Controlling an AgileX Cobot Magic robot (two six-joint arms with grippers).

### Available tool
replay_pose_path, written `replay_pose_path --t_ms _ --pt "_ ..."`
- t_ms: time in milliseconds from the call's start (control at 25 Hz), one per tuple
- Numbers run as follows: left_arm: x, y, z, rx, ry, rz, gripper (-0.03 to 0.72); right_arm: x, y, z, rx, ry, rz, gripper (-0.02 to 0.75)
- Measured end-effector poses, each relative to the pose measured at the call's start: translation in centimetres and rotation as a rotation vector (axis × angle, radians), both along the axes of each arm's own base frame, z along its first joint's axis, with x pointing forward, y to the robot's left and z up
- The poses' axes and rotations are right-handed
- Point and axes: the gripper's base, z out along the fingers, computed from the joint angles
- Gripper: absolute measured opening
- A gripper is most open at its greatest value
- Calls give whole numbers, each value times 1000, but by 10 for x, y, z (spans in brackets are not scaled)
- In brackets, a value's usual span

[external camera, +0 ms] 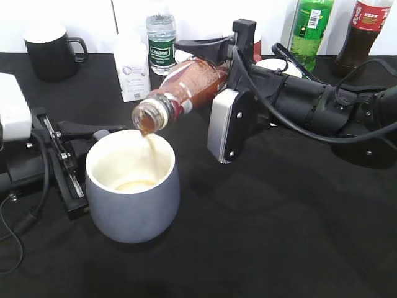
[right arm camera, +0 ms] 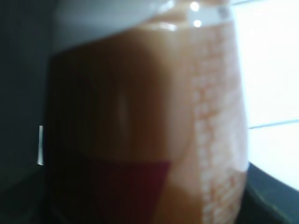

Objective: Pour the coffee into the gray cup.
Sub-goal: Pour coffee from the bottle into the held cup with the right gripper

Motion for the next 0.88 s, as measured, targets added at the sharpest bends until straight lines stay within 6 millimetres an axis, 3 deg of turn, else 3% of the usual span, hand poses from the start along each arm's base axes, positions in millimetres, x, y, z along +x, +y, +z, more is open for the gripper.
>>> replay_pose_path --t_ms 880 --pt "0 0 0 2 -2 -1 46 2 -1 6 -25 -161 -38 533"
